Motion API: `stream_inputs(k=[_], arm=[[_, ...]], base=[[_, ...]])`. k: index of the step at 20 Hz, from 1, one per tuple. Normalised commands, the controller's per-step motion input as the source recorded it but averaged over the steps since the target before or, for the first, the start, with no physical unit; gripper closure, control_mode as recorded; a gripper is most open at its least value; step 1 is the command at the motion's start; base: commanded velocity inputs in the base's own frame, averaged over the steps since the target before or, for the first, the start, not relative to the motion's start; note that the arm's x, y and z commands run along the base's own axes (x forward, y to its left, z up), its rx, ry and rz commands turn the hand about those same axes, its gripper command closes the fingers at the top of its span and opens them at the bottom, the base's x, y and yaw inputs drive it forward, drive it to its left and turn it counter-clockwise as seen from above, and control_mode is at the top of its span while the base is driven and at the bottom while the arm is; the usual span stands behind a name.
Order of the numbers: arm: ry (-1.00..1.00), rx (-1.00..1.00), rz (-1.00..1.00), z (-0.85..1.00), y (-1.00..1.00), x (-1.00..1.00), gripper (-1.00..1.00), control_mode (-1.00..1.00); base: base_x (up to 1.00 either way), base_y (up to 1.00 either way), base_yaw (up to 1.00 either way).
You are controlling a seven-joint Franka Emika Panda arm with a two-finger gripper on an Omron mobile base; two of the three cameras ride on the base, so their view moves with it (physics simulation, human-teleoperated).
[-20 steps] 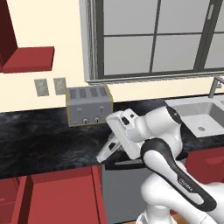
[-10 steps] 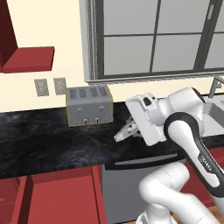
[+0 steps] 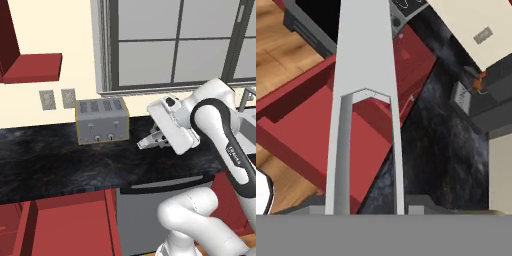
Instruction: Take the tongs from the drawer on the left and place them on the dining counter next to the tray containing the hot dog.
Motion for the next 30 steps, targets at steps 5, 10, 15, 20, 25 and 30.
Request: stream_inputs(k=[5, 10, 15, 20, 25, 30], arm=[[0.0, -0.08, 0.0, 0.0, -0.55, 0.0, 1.0, -1.0], [0.0, -0.12, 0.0, 0.09, -0.56, 0.0, 1.0, -1.0], [0.0, -0.19, 0.0, 0.19, -0.46, -0.14, 1.0, -1.0], [-0.12, -0.18, 0.0, 0.12, -0.35, -0.08, 1.0, -1.0], [-0.21, -0.1, -0.03, 0.0, -0.04, 0.0, 1.0, -1.0], [-0.25, -0.03, -0.06, 0.0, 0.0, 0.0, 1.0, -1.0]], base=[[0.0, 0.0, 0.0], [0.0, 0.0, 0.0], [0.0, 0.0, 0.0], [0.0, 0.0, 0.0], [0.0, 0.0, 0.0], [0.0, 0.0, 0.0]])
